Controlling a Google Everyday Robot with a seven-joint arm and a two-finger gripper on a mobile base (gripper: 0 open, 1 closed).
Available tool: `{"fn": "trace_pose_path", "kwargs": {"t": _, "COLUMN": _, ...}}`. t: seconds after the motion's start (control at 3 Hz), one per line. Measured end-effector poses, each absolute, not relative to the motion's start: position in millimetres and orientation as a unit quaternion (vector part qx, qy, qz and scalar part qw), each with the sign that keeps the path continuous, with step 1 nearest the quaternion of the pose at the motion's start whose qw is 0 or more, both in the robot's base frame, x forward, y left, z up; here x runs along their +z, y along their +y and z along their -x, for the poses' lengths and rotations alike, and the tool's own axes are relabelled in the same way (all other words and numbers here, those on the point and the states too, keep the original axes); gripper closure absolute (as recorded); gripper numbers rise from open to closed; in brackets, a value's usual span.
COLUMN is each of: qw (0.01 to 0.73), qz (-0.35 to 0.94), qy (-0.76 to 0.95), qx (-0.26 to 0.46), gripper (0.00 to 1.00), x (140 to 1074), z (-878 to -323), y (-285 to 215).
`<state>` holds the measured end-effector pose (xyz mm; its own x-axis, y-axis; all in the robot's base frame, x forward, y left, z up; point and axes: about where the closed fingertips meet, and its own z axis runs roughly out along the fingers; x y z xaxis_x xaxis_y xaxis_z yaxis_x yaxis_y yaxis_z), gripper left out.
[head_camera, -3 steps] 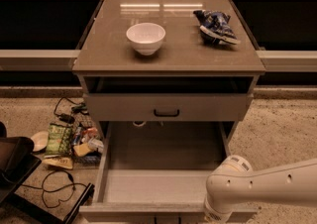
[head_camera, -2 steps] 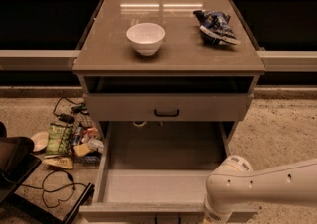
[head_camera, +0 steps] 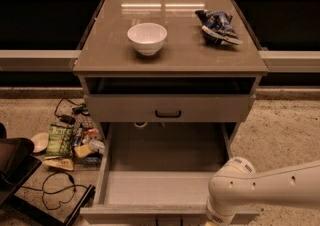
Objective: Open middle drawer
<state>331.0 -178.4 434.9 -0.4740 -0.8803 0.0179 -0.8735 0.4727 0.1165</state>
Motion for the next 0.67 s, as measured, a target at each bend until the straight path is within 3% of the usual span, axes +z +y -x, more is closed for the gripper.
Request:
{"fn": "trace_pose_path", "kwargs": {"t": 0.33, "qw": 0.023, "qz": -0.519, "qy": -0.852, "qx": -0.061, "gripper": 0.0, "x": 453.1, "z": -335.9, "y": -182.0}}
{"fn": "trace_pose_path", "kwargs": {"t": 0.67, "qw": -0.021, "qz": -0.5, "qy": -0.863, "qx": -0.069, "gripper": 0.0, "x": 532.9, "z": -362.1, "y": -192.2}}
